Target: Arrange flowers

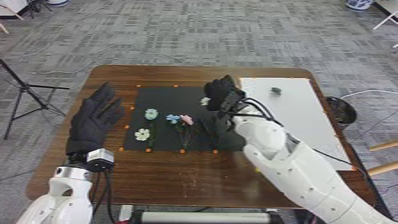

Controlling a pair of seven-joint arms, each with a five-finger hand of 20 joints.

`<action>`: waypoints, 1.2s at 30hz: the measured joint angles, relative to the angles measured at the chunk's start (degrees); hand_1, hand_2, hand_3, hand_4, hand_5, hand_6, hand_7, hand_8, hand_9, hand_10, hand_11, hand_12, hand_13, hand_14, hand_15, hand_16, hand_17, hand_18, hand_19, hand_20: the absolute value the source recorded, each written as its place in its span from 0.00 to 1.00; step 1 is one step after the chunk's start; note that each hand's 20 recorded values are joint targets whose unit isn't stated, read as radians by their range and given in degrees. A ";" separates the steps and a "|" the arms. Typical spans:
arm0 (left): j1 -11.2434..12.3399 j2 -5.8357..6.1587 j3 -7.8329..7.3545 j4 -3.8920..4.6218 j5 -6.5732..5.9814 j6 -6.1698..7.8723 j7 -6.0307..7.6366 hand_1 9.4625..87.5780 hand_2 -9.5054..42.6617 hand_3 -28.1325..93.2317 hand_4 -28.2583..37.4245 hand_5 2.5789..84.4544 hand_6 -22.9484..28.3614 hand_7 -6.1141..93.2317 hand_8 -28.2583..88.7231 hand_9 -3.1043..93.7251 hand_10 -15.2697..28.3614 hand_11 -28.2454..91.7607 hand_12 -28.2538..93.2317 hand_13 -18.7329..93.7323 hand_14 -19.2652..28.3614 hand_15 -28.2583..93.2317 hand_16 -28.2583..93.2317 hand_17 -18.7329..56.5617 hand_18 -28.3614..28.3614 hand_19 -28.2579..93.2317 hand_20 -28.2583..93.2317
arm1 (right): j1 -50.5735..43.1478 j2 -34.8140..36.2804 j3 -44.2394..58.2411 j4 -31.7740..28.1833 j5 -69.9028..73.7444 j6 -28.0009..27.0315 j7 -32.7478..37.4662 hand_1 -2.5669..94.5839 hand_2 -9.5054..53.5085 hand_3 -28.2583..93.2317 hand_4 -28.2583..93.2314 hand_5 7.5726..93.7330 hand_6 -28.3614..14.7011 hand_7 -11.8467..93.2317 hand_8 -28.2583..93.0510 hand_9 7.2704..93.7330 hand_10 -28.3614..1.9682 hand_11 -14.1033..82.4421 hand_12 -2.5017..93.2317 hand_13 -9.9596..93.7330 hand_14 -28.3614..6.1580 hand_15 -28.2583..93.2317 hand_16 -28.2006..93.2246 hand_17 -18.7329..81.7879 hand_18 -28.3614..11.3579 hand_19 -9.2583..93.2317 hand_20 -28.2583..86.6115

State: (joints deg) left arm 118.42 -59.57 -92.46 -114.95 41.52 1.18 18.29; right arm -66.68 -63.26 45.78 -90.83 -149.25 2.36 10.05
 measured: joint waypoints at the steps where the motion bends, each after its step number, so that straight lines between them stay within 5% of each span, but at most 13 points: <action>1: 0.00 0.00 0.00 0.00 0.00 0.00 0.00 0.18 0.18 0.73 0.02 0.29 0.45 0.22 0.17 0.25 0.57 0.33 0.37 0.33 0.68 0.30 0.29 0.09 0.85 0.57 0.29 | -0.07 -0.37 -0.06 0.36 -0.25 -0.08 0.00 0.51 0.02 0.92 0.03 0.71 0.70 0.58 0.24 0.84 0.75 0.45 0.57 0.74 0.65 0.81 0.55 0.47 0.25 0.87 0.67; 15: -0.51 0.00 0.21 0.15 -0.01 0.01 -0.03 0.18 0.18 0.73 0.02 0.29 0.45 0.22 0.17 0.25 0.57 0.32 0.36 0.33 0.68 0.30 0.29 0.09 0.85 0.57 0.29 | -1.19 -2.12 -0.08 2.88 -2.39 -1.37 -0.45 0.47 0.00 0.89 0.00 0.68 0.71 0.54 0.24 0.83 0.77 0.37 0.53 0.71 0.64 0.83 0.50 0.45 0.25 0.87 0.68; 20: -0.66 0.00 0.29 0.23 -0.01 -0.04 -0.04 0.18 0.18 0.73 0.02 0.29 0.45 0.22 0.17 0.25 0.57 0.32 0.37 0.33 0.68 0.30 0.29 0.09 0.85 0.57 0.29 | -1.49 -2.22 -0.09 2.93 -3.19 -1.96 -0.12 0.37 0.00 0.87 0.00 0.65 0.71 0.49 0.21 0.70 0.65 0.55 0.34 0.67 0.61 0.84 0.50 0.43 0.24 0.86 0.69; 23: -0.65 0.02 0.29 0.23 -0.01 -0.07 -0.04 0.18 0.18 0.73 0.02 0.29 0.45 0.22 0.17 0.25 0.57 0.32 0.37 0.33 0.68 0.30 0.29 0.09 0.85 0.57 0.29 | -1.59 -2.20 -0.08 2.89 -3.28 -2.43 0.52 0.32 0.00 0.90 0.00 0.64 0.71 0.49 0.10 0.67 0.63 0.56 0.33 0.65 0.59 0.85 0.50 0.42 0.23 0.86 0.69; 36: -0.51 0.11 0.27 0.21 0.00 -0.07 -0.01 0.18 0.18 0.73 0.02 0.29 0.45 0.22 0.17 0.25 0.58 0.32 0.37 0.33 0.68 0.30 0.29 0.09 0.85 0.57 0.29 | -1.71 -0.77 2.22 1.03 -2.97 -5.32 2.84 0.26 0.00 0.91 0.00 0.42 0.60 0.46 0.11 0.43 0.49 0.55 0.32 0.52 0.48 0.86 0.46 0.36 0.22 0.84 0.70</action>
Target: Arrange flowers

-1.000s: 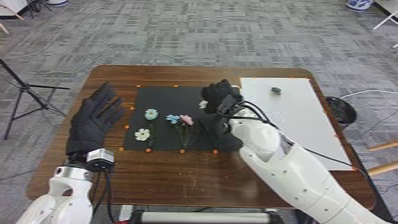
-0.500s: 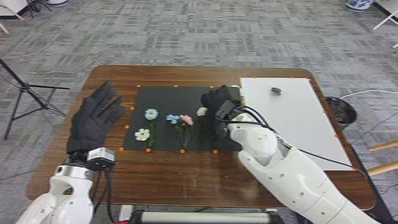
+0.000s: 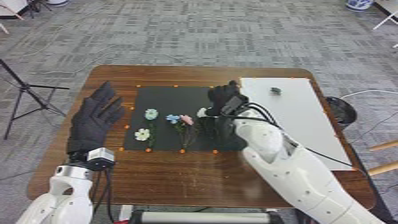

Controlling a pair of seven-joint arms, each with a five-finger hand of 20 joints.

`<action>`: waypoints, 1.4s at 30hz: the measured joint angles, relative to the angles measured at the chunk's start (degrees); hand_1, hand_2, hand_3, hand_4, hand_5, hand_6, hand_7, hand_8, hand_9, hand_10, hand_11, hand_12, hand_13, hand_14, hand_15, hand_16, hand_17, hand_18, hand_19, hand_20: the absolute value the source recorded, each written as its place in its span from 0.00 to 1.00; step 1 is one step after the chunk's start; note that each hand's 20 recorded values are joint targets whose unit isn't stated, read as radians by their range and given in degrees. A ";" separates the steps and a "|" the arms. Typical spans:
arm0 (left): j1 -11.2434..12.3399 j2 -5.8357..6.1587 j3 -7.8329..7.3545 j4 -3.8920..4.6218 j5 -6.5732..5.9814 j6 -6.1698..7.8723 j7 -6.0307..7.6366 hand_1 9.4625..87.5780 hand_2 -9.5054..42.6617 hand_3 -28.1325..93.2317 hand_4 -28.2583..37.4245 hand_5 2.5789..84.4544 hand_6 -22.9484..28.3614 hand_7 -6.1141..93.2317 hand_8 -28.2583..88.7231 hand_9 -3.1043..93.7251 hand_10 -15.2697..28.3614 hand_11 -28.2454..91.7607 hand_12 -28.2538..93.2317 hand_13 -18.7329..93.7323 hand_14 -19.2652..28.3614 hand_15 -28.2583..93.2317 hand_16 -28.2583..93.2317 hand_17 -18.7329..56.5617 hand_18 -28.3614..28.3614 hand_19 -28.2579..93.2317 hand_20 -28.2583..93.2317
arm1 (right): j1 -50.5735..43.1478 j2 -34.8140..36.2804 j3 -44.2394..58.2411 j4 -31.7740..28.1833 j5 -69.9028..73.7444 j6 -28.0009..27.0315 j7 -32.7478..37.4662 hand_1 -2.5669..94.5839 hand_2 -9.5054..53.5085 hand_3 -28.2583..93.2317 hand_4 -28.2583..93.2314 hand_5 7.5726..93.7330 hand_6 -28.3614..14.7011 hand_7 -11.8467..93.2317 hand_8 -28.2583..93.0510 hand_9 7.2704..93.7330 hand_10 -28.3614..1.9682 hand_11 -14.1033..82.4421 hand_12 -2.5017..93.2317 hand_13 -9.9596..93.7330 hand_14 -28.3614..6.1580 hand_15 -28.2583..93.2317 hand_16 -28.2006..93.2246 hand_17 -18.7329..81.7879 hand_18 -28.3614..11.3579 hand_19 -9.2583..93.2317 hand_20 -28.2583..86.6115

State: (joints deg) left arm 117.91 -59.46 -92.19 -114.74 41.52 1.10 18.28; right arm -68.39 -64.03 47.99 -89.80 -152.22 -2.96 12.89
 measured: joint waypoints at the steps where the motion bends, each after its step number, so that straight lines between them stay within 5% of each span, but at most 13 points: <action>1: 0.06 0.00 -0.02 -0.03 0.00 0.00 0.01 0.18 0.18 0.73 0.02 0.29 0.45 0.22 0.17 0.25 0.57 0.32 0.37 0.33 0.68 0.30 0.29 0.09 0.85 0.57 0.29 | 0.03 0.23 0.50 -0.16 0.09 -0.67 0.00 0.26 0.00 0.91 0.00 0.39 0.58 0.44 0.11 0.40 0.47 0.54 0.31 0.50 0.48 0.86 0.45 0.35 0.21 0.84 0.70; 8: 0.80 0.02 -0.21 -0.12 0.00 0.01 0.07 0.18 0.18 0.73 0.02 0.29 0.45 0.22 0.17 0.25 0.57 0.32 0.37 0.33 0.68 0.30 0.29 0.09 0.85 0.57 0.29 | 1.23 2.59 4.33 -0.46 1.34 -7.74 3.56 0.30 0.00 0.94 0.00 0.24 0.49 0.33 0.15 0.23 0.39 0.36 0.27 0.39 0.48 0.78 0.37 0.30 0.21 0.76 0.64; 16: 1.12 0.01 -0.24 -0.16 0.00 0.02 0.08 0.18 0.18 0.73 0.01 0.29 0.45 0.22 0.17 0.25 0.57 0.32 0.37 0.33 0.68 0.30 0.29 0.09 0.85 0.57 0.29 | 4.03 3.76 8.13 4.99 2.12 -13.59 13.57 0.32 0.00 0.94 0.00 0.20 0.46 0.27 0.17 0.24 0.35 0.27 0.24 0.41 0.50 0.75 0.35 0.30 0.21 0.77 0.63; 22: 1.12 -0.01 -0.26 -0.16 0.00 0.02 0.09 0.18 0.18 0.73 0.01 0.29 0.45 0.22 0.17 0.25 0.57 0.32 0.37 0.33 0.68 0.30 0.29 0.09 0.85 0.57 0.29 | 5.31 4.05 11.04 9.44 1.81 -16.89 11.33 0.35 0.00 0.95 0.00 0.25 0.52 0.31 0.15 0.34 0.44 0.31 0.22 0.48 0.57 0.74 0.35 0.32 0.21 0.78 0.63; 28: 1.12 -0.07 -0.26 -0.16 0.00 0.00 0.19 0.18 0.18 0.73 0.01 0.29 0.45 0.22 0.17 0.25 0.57 0.32 0.37 0.33 0.68 0.30 0.29 0.09 0.85 0.57 0.29 | 5.23 4.30 12.97 10.58 -2.37 -20.22 2.96 0.40 0.00 0.94 0.00 0.47 0.69 0.39 0.10 0.57 0.66 0.41 0.22 0.62 0.69 0.70 0.41 0.36 0.24 0.79 0.64; 31: 1.12 -0.08 -0.25 -0.16 0.00 0.00 0.23 0.18 0.18 0.73 0.01 0.29 0.45 0.22 0.17 0.25 0.57 0.32 0.37 0.33 0.68 0.30 0.29 0.09 0.85 0.57 0.29 | 4.75 4.62 12.67 10.54 -2.92 -18.42 1.72 0.49 0.00 0.88 0.00 0.58 0.75 0.53 0.20 0.75 0.80 0.35 0.45 0.72 0.83 0.63 0.54 0.40 0.28 0.82 0.64; 34: 1.11 -0.08 -0.25 -0.16 -0.01 0.00 0.24 0.18 0.18 0.73 0.02 0.29 0.45 0.22 0.17 0.25 0.57 0.32 0.37 0.33 0.68 0.30 0.29 0.09 0.85 0.57 0.29 | 3.60 5.51 12.46 9.81 -5.72 -14.61 -3.16 0.56 0.00 0.90 0.00 0.66 0.77 0.61 0.25 0.83 0.82 0.38 0.54 0.78 0.87 0.64 0.60 0.44 0.30 0.84 0.65; 42: 1.12 -0.25 -0.23 -0.17 0.00 0.01 0.30 0.18 0.18 0.73 0.02 0.29 0.45 0.22 0.17 0.25 0.57 0.32 0.37 0.33 0.68 0.30 0.29 0.09 0.85 0.57 0.29 | -5.26 13.22 12.07 -6.56 3.87 -7.10 -10.31 0.55 0.00 0.93 0.00 0.70 0.75 0.62 0.24 0.85 0.83 0.40 0.57 0.79 0.86 0.66 0.62 0.46 0.29 0.85 0.67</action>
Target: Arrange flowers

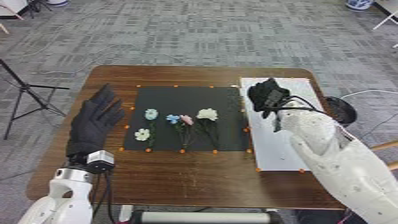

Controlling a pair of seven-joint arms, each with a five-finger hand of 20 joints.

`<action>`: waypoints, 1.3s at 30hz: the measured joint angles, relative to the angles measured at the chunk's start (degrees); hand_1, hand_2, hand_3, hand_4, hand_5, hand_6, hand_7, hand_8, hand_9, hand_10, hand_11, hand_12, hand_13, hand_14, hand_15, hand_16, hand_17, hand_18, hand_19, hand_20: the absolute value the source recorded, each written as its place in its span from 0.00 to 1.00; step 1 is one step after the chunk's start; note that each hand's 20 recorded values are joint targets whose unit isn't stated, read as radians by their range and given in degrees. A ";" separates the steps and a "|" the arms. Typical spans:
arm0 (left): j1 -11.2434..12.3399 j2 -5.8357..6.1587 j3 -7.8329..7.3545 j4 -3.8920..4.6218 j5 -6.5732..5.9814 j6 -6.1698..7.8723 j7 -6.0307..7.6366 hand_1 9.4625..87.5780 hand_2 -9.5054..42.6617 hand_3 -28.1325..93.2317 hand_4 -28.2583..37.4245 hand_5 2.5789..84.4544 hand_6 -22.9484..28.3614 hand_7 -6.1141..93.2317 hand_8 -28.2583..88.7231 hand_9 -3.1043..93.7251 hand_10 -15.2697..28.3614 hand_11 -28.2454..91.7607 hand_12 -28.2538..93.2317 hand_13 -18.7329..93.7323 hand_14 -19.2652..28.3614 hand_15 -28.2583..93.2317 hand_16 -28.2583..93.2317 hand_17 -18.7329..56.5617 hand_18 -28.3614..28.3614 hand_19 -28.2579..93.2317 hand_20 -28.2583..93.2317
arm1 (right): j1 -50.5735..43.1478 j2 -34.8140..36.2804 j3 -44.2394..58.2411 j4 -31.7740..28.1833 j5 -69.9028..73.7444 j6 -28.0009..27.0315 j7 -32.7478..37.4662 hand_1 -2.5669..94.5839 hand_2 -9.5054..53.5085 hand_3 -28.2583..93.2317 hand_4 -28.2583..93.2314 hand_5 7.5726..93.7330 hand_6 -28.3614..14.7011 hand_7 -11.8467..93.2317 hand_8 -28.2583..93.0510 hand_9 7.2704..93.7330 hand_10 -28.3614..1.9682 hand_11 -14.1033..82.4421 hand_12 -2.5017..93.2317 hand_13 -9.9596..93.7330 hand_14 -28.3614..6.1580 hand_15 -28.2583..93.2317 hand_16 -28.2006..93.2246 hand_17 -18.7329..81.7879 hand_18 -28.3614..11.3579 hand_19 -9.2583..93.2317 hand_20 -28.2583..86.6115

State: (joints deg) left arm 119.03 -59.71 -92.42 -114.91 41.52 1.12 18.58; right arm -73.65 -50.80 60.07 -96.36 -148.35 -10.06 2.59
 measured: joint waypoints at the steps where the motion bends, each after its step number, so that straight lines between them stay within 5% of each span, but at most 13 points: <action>1: 0.00 -0.04 0.01 0.00 0.00 0.00 0.01 0.18 0.18 0.73 0.01 0.29 0.45 0.22 0.17 0.25 0.57 0.32 0.37 0.33 0.68 0.30 0.29 0.09 0.85 0.56 0.29 | -1.48 1.07 0.21 -2.49 3.69 1.09 0.05 0.55 0.00 0.93 0.00 0.70 0.75 0.62 0.24 0.85 0.83 0.40 0.57 0.79 0.86 0.66 0.62 0.46 0.29 0.85 0.67; 8: -0.16 -0.34 0.41 0.02 0.00 -0.13 0.00 0.18 0.18 0.73 0.01 0.29 0.45 0.22 0.17 0.25 0.57 0.33 0.37 0.33 0.68 0.30 0.29 0.09 0.85 0.57 0.29 | -8.45 2.96 -0.12 -10.98 6.20 7.65 0.05 0.55 0.00 0.93 0.00 0.69 0.75 0.62 0.25 0.85 0.83 0.39 0.58 0.79 0.86 0.66 0.62 0.46 0.29 0.85 0.67; 20: -1.54 -0.56 1.74 0.64 0.00 -0.65 -0.07 0.18 0.18 0.73 0.01 0.29 0.45 0.22 0.17 0.25 0.57 0.33 0.37 0.33 0.68 0.30 0.29 0.09 0.85 0.57 0.29 | -8.48 -7.86 -5.22 -2.67 1.36 9.83 2.32 0.54 0.00 0.92 0.00 0.67 0.75 0.62 0.25 0.83 0.83 0.38 0.57 0.77 0.86 0.66 0.63 0.45 0.29 0.84 0.67; 28: -1.94 -0.70 2.01 0.78 0.03 -0.79 -0.16 0.18 0.18 0.73 0.01 0.29 0.45 0.22 0.17 0.25 0.57 0.33 0.37 0.33 0.68 0.30 0.29 0.09 0.85 0.57 0.29 | -8.69 -8.43 -5.40 -3.34 0.01 10.58 2.94 0.48 0.00 0.90 0.00 0.57 0.73 0.61 0.24 0.73 0.79 0.38 0.54 0.68 0.79 0.71 0.59 0.41 0.28 0.84 0.68; 34: -1.79 -0.76 1.90 0.72 0.03 -0.76 -0.16 0.18 0.18 0.73 0.01 0.29 0.45 0.22 0.17 0.25 0.58 0.33 0.36 0.33 0.68 0.30 0.29 0.09 0.85 0.56 0.29 | -8.97 -7.11 -2.82 -4.06 0.11 10.31 2.88 0.42 0.00 0.92 0.00 0.53 0.71 0.56 0.22 0.60 0.69 0.52 0.37 0.64 0.70 0.76 0.52 0.39 0.27 0.83 0.68; 36: -1.74 -0.76 1.87 0.71 0.03 -0.75 -0.16 0.18 0.18 0.73 0.01 0.29 0.45 0.22 0.17 0.25 0.58 0.33 0.36 0.33 0.68 0.30 0.29 0.09 0.85 0.56 0.29 | -9.07 -6.26 -1.97 -4.79 0.53 9.94 2.94 0.39 0.00 0.95 0.00 0.51 0.71 0.53 0.10 0.56 0.65 0.54 0.30 0.62 0.67 0.78 0.47 0.38 0.27 0.83 0.68; 39: -1.65 -0.76 1.86 0.70 0.03 -0.72 -0.11 0.18 0.18 0.73 0.01 0.29 0.45 0.22 0.17 0.25 0.57 0.33 0.36 0.33 0.68 0.30 0.29 0.09 0.85 0.57 0.29 | -9.48 -4.67 -0.82 -6.64 1.99 9.24 2.95 0.37 0.00 0.95 0.00 0.49 0.69 0.51 0.08 0.54 0.62 0.53 0.29 0.61 0.66 0.79 0.46 0.37 0.26 0.83 0.68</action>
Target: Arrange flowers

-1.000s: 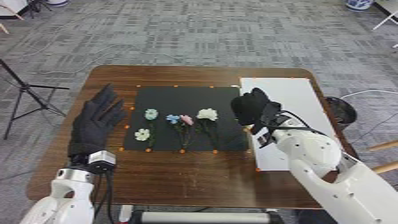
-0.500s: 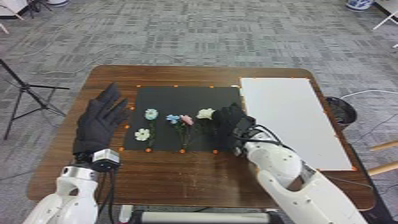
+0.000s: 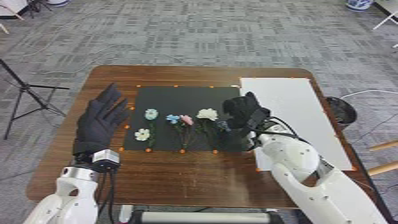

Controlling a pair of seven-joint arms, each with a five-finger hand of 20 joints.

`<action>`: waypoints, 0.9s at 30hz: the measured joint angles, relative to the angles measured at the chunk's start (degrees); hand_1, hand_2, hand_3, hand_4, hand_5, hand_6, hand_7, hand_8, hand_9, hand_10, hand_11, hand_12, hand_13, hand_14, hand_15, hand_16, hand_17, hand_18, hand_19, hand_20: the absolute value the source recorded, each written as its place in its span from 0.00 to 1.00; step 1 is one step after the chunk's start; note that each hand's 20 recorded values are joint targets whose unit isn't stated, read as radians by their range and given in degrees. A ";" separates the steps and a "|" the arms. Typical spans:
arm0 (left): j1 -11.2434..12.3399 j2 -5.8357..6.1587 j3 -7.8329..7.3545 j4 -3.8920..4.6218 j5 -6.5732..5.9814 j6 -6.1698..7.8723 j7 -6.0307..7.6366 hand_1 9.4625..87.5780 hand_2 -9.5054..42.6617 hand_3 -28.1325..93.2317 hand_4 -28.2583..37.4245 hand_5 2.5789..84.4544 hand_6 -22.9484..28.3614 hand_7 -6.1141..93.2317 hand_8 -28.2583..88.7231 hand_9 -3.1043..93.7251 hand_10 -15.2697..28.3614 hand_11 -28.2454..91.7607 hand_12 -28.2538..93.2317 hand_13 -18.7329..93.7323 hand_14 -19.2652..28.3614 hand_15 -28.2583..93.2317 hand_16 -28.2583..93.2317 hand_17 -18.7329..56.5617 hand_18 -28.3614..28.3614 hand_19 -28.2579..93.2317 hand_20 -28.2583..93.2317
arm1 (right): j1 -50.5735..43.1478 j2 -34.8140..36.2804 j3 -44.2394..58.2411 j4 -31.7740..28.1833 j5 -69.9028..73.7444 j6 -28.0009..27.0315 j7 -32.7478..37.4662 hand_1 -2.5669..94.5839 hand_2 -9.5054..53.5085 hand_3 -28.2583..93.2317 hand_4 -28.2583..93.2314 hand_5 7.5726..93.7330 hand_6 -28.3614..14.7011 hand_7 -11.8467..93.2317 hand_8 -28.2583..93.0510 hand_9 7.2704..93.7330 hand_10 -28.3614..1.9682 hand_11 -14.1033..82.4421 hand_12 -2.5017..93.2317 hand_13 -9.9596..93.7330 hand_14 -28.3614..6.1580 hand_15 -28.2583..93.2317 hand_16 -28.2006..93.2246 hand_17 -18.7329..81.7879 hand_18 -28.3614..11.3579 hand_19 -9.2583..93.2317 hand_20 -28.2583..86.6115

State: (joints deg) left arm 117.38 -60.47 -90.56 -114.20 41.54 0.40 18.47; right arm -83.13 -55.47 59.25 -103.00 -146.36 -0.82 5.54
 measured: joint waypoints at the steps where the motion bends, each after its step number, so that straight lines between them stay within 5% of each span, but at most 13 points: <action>1: 0.03 0.00 0.00 0.00 0.00 0.01 0.02 0.18 0.18 0.73 0.01 0.29 0.45 0.22 0.17 0.25 0.57 0.33 0.36 0.33 0.68 0.30 0.29 0.09 0.85 0.57 0.29 | -0.19 0.53 0.30 -0.73 0.68 -0.14 0.00 0.37 0.00 0.94 0.00 0.48 0.69 0.50 0.08 0.53 0.62 0.52 0.29 0.60 0.65 0.79 0.46 0.37 0.26 0.82 0.68; 8: -0.03 -0.05 0.22 0.08 0.01 -0.02 0.15 0.18 0.18 0.73 0.01 0.29 0.45 0.22 0.17 0.25 0.57 0.33 0.37 0.33 0.68 0.30 0.29 0.09 0.85 0.57 0.29 | -2.27 2.53 2.74 -5.83 6.64 -2.31 -0.93 0.33 0.00 0.95 0.00 0.37 0.63 0.44 0.10 0.40 0.56 0.45 0.27 0.48 0.60 0.74 0.39 0.33 0.24 0.74 0.63; 13: -0.89 -0.47 1.34 0.66 0.62 -0.05 0.27 0.18 0.18 0.74 0.02 0.29 0.45 0.22 0.17 0.25 0.57 0.33 0.36 0.33 0.68 0.30 0.29 0.09 0.84 0.57 0.29 | -8.43 2.84 13.61 -13.15 19.89 -12.57 -4.12 0.28 0.02 0.93 0.01 0.28 0.58 0.34 0.14 0.28 0.49 0.35 0.29 0.33 0.51 0.62 0.38 0.23 0.19 0.62 0.54; 18: -1.64 -2.36 2.78 1.43 4.47 -0.27 -0.41 0.19 0.17 0.74 0.02 0.29 0.45 0.22 0.17 0.25 0.57 0.33 0.37 0.33 0.67 0.30 0.29 0.09 0.84 0.56 0.29 | -15.98 2.76 28.78 -18.82 36.15 -25.82 -3.79 0.23 0.05 0.88 0.03 0.21 0.54 0.22 0.18 0.21 0.47 0.21 0.31 0.24 0.47 0.42 0.45 0.17 0.19 0.53 0.47; 23: -2.40 -5.12 5.20 2.89 6.15 -1.11 -0.55 0.19 0.15 0.74 0.03 0.28 0.45 0.23 0.17 0.24 0.56 0.32 0.37 0.32 0.66 0.29 0.29 0.08 0.84 0.56 0.29 | -20.89 1.31 41.29 -20.05 48.20 -37.73 6.22 0.19 0.07 0.87 0.03 0.23 0.61 0.19 0.18 0.22 0.54 0.16 0.29 0.26 0.46 0.26 0.53 0.14 0.16 0.46 0.41; 27: -2.14 -8.54 5.33 2.96 11.10 -1.12 -1.13 0.19 0.13 0.73 0.03 0.27 0.44 0.23 0.17 0.23 0.55 0.32 0.37 0.31 0.65 0.28 0.30 0.07 0.83 0.55 0.29 | -25.31 -2.21 51.86 -20.02 59.42 -37.53 7.45 0.17 0.11 0.85 0.03 0.20 0.62 0.16 0.18 0.18 0.55 0.12 0.28 0.23 0.45 0.17 0.56 0.09 0.14 0.42 0.37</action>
State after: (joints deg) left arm 115.24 -69.01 -85.24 -111.24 52.65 -0.72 17.34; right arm -108.44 -57.68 111.11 -123.01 -86.94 -38.35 12.99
